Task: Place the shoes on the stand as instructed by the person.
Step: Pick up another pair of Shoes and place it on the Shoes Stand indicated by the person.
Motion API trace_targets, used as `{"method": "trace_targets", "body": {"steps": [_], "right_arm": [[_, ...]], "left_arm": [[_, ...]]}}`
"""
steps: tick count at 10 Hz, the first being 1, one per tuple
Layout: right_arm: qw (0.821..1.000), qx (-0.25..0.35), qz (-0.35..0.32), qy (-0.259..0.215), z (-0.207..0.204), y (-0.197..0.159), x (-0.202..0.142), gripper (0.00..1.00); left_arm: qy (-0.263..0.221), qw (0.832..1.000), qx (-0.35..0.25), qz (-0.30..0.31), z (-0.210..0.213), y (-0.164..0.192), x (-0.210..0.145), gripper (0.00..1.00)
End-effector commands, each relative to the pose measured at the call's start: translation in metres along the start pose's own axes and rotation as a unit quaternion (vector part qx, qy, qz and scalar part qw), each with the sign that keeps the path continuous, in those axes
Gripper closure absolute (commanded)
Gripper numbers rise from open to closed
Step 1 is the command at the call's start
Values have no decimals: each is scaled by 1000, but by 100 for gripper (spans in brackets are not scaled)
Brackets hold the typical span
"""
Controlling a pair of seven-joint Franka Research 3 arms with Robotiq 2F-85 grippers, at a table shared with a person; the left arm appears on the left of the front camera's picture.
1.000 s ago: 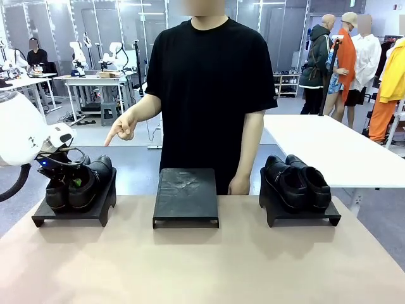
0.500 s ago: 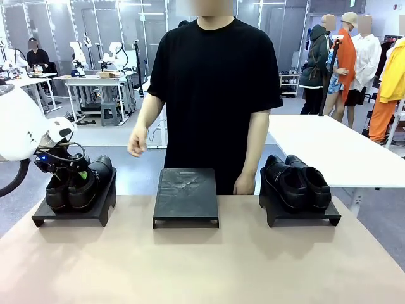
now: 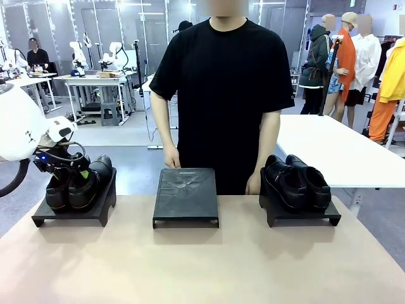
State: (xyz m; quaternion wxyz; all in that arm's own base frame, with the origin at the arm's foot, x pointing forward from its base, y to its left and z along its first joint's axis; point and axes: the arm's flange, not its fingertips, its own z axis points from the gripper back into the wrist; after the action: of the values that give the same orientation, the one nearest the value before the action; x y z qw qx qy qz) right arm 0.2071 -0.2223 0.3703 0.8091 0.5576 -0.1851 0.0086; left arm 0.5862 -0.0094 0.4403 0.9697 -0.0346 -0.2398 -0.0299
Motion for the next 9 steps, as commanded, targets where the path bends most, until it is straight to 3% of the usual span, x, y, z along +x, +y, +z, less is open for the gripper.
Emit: {"method": "trace_targets", "body": {"steps": [1, 9], "right_arm": [[1000, 4, -3, -7, 0, 5, 1, 2], [1000, 4, -3, -7, 0, 5, 1, 2]], "left_arm": [[-2, 1000, 2, 0, -1, 2, 4, 0], [-2, 1000, 2, 0, -1, 2, 4, 0]]}}
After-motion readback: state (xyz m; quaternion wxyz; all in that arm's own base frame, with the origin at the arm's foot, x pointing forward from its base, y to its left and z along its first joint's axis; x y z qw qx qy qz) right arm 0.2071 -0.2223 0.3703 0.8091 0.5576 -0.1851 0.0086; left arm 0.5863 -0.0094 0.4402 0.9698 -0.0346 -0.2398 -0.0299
